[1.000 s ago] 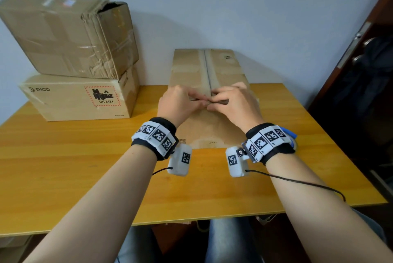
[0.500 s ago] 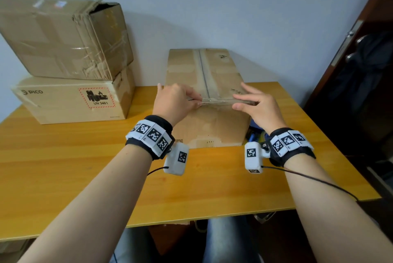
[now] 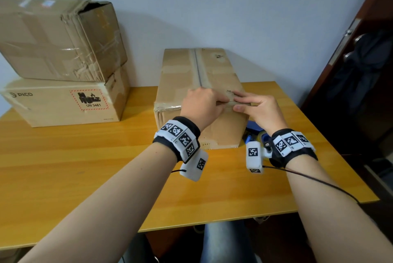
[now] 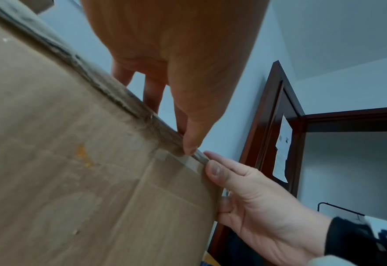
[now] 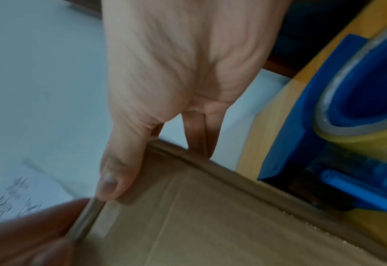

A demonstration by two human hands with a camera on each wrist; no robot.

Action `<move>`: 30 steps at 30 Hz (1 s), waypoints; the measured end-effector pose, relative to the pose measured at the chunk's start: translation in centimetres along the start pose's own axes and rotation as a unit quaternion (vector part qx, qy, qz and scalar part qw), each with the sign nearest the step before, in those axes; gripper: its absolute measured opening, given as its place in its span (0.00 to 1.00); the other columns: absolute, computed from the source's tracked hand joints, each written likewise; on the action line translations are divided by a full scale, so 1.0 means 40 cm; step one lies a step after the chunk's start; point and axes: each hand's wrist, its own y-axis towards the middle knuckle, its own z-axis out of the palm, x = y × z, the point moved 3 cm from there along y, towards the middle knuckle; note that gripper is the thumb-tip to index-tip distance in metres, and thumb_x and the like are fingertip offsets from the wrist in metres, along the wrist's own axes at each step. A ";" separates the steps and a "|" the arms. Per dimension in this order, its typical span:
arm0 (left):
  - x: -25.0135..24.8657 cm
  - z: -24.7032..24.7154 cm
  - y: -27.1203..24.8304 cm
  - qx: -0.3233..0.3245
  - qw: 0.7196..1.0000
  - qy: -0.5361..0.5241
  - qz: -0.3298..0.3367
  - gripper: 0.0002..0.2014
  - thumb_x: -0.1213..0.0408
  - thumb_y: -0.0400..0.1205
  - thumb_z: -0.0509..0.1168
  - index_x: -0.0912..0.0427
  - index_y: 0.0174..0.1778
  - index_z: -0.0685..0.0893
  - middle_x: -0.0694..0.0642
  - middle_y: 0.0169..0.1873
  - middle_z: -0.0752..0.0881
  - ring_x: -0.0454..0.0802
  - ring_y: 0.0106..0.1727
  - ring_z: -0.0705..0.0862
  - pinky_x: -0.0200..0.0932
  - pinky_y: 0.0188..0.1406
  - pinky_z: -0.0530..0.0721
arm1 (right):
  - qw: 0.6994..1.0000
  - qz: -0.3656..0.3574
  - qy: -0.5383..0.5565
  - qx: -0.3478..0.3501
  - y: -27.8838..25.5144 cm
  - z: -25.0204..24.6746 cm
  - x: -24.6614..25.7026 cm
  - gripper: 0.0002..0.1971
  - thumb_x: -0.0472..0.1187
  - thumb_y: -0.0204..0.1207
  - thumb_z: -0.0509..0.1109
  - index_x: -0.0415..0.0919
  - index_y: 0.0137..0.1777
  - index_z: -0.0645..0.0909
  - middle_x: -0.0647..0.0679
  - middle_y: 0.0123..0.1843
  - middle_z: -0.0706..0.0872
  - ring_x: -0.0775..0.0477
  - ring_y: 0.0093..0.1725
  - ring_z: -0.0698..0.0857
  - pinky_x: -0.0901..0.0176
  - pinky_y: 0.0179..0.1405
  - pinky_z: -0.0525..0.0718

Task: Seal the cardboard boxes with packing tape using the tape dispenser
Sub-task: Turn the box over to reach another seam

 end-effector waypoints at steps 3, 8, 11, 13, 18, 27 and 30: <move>-0.001 0.018 0.009 -0.030 1.000 -0.002 -0.005 0.11 0.54 0.80 0.72 0.43 0.57 0.92 0.44 0.51 0.93 0.49 0.55 0.89 0.55 0.65 0.81 | 0.999 0.020 0.050 -0.005 0.000 -0.021 -0.030 0.13 0.39 0.66 0.84 0.47 0.51 0.93 0.61 0.65 0.88 0.62 0.70 0.83 0.54 0.73 0.80; 0.008 0.029 0.015 -0.049 0.999 -0.001 -0.016 0.09 0.52 0.79 0.73 0.42 0.55 0.93 0.42 0.50 0.93 0.48 0.53 0.90 0.54 0.68 0.79 | 0.992 0.026 0.122 -0.024 -0.003 -0.026 -0.068 0.13 0.42 0.62 0.83 0.45 0.48 0.92 0.58 0.66 0.89 0.58 0.69 0.84 0.44 0.72 0.82; 0.009 0.030 0.015 -0.058 0.998 -0.008 -0.022 0.09 0.51 0.77 0.75 0.43 0.53 0.93 0.43 0.48 0.93 0.48 0.51 0.90 0.54 0.67 0.80 | 0.979 0.039 0.194 -0.037 -0.012 -0.023 -0.100 0.21 0.54 0.54 0.89 0.49 0.47 0.94 0.55 0.66 0.89 0.53 0.71 0.84 0.41 0.76 0.78; 0.007 0.026 0.017 -0.062 0.998 -0.010 -0.031 0.10 0.51 0.76 0.76 0.43 0.52 0.93 0.43 0.47 0.93 0.48 0.51 0.90 0.54 0.65 0.81 | 0.975 0.040 0.215 -0.040 -0.009 -0.020 -0.116 0.28 0.59 0.49 0.91 0.49 0.49 0.94 0.54 0.66 0.89 0.51 0.72 0.83 0.42 0.76 0.77; 0.007 0.019 0.031 -0.017 0.998 -0.030 -0.049 0.10 0.53 0.75 0.78 0.44 0.52 0.93 0.42 0.50 0.92 0.45 0.55 0.88 0.54 0.66 0.81 | 0.968 0.084 0.236 -0.005 0.005 -0.044 -0.099 0.28 0.56 0.42 0.93 0.46 0.44 0.94 0.54 0.66 0.89 0.51 0.68 0.87 0.44 0.69 0.84; 0.023 0.013 0.003 -0.009 0.997 -0.071 -0.011 0.12 0.58 0.79 0.75 0.47 0.58 0.92 0.44 0.57 0.91 0.46 0.60 0.88 0.53 0.71 0.79 | 0.981 -0.018 -0.182 0.063 -0.009 -0.019 0.043 0.21 0.48 0.71 0.83 0.57 0.64 0.89 0.65 0.77 0.78 0.65 0.77 0.73 0.56 0.81 0.64; 0.028 -0.012 -0.015 -0.015 0.996 -0.086 0.012 0.12 0.58 0.81 0.74 0.49 0.60 0.92 0.50 0.60 0.90 0.48 0.62 0.88 0.44 0.68 0.81 | 0.967 -0.091 -0.231 0.059 -0.008 0.034 0.083 0.15 0.48 0.74 0.81 0.57 0.60 0.91 0.61 0.79 0.76 0.60 0.78 0.70 0.61 0.77 0.62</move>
